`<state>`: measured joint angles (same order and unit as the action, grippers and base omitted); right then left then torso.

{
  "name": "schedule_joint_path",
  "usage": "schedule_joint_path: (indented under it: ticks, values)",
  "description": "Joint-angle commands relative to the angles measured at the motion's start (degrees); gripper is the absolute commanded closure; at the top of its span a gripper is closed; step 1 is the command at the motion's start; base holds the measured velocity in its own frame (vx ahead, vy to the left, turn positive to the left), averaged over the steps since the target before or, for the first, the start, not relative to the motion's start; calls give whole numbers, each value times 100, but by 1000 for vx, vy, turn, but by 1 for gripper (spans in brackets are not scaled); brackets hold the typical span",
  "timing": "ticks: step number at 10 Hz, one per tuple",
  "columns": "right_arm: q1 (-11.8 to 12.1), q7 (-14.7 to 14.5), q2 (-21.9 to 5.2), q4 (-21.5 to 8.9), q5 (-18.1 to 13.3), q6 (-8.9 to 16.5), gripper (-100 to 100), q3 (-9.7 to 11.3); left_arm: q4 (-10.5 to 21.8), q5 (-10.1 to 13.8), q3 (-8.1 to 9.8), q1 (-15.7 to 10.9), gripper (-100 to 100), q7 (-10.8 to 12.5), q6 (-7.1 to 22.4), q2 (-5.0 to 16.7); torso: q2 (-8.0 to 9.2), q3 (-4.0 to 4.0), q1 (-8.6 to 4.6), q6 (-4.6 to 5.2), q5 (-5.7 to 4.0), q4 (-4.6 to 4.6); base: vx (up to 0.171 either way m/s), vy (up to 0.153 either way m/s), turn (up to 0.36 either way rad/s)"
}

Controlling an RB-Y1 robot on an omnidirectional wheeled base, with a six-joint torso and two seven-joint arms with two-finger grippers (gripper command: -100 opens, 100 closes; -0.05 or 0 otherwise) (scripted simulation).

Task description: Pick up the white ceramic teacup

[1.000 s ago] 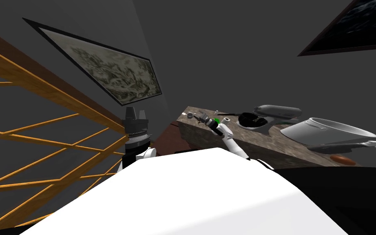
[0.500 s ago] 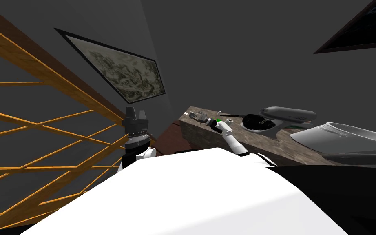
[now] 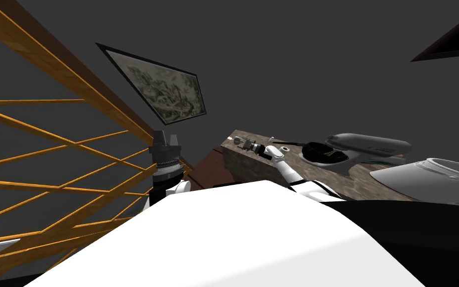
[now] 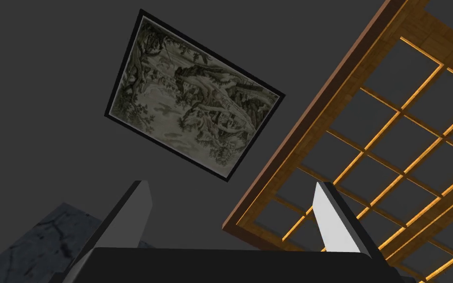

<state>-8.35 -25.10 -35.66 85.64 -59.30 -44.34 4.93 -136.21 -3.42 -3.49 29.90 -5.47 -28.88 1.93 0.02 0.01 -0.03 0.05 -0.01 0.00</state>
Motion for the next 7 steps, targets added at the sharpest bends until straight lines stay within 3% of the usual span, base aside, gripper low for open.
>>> schedule_joint_path:
  ticks: [1,2,3,4,7]
  values:
    - [-235,-180,-151,-286,-286,-126,-100,56,0,0,0,0,0,0,0,0,0,0,0,0,0,0,-19,-4,163]
    - [-235,-180,-151,-407,-389,-126,-100,56,0,0,0,-1,0,0,0,0,0,0,1,-5,1,0,-14,-8,93]
    - [-429,-306,-299,-600,-606,-221,-100,102,0,0,0,0,0,0,0,0,0,0,0,0,0,0,-17,-5,195]
    - [-429,-306,-299,-712,-693,-221,-100,102,0,0,0,-1,0,0,0,0,1,0,0,-4,0,0,-13,-9,95]
    - [-808,-553,-590,-1251,-1179,-404,-100,193,0,0,0,0,0,0,0,0,0,0,-2,1,0,0,-15,-9,145]
